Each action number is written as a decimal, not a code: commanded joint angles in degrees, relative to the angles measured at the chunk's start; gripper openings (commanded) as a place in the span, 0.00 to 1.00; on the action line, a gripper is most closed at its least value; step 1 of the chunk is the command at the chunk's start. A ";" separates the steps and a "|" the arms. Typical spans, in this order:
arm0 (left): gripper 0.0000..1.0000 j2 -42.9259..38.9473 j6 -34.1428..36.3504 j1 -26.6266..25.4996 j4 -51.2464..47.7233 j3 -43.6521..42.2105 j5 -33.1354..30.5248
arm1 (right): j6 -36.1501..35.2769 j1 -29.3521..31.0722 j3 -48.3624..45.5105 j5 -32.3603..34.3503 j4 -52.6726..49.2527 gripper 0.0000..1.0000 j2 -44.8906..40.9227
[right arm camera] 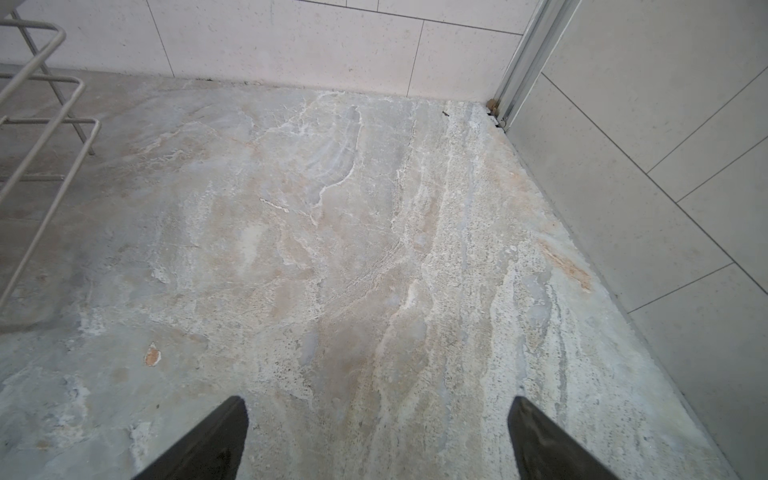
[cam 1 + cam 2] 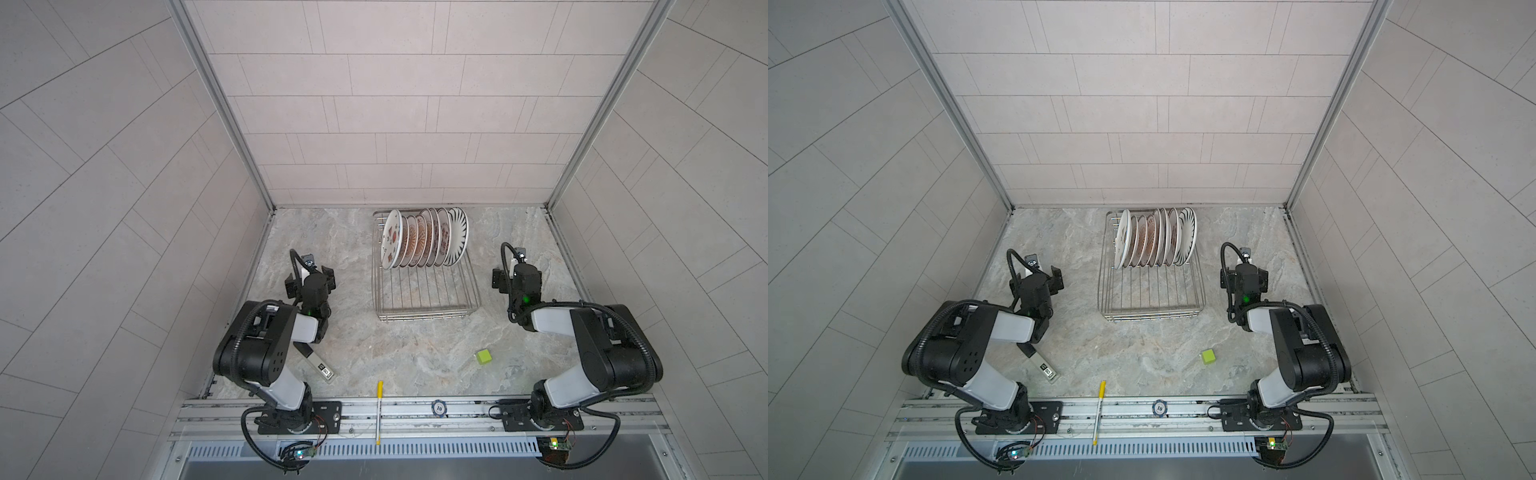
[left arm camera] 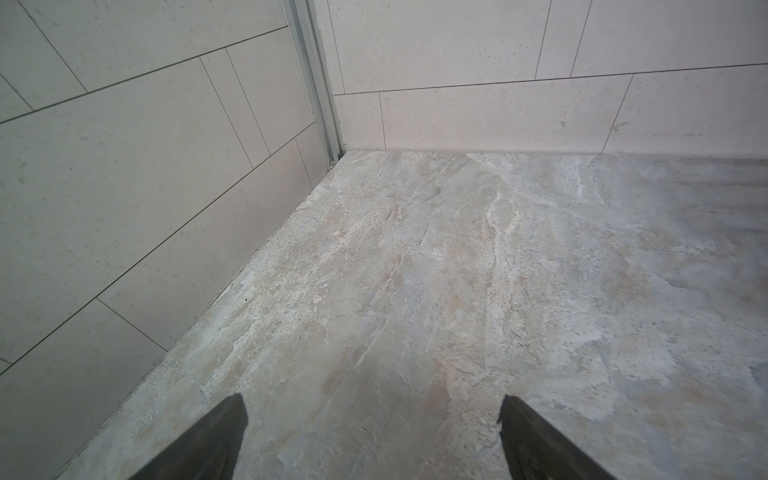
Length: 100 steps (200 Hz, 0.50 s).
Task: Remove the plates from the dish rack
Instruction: 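Raise both grippers from rest toward the dish rack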
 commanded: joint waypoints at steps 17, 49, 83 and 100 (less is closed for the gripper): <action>1.00 0.28 0.65 -0.15 0.99 0.13 -0.04 | -0.99 -0.12 -0.81 -0.17 0.50 1.00 -1.10; 1.00 -0.07 0.60 -0.44 8.10 -3.45 -0.90 | -0.91 -0.05 0.68 0.03 -3.24 1.00 -2.48; 1.00 -4.22 1.63 -1.21 11.11 -7.35 -1.14 | -0.72 0.05 5.99 0.00 -14.32 1.00 -5.28; 1.00 -10.16 2.91 -2.07 8.00 -8.18 -1.62 | -0.70 0.76 5.60 0.87 -16.82 1.00 -10.21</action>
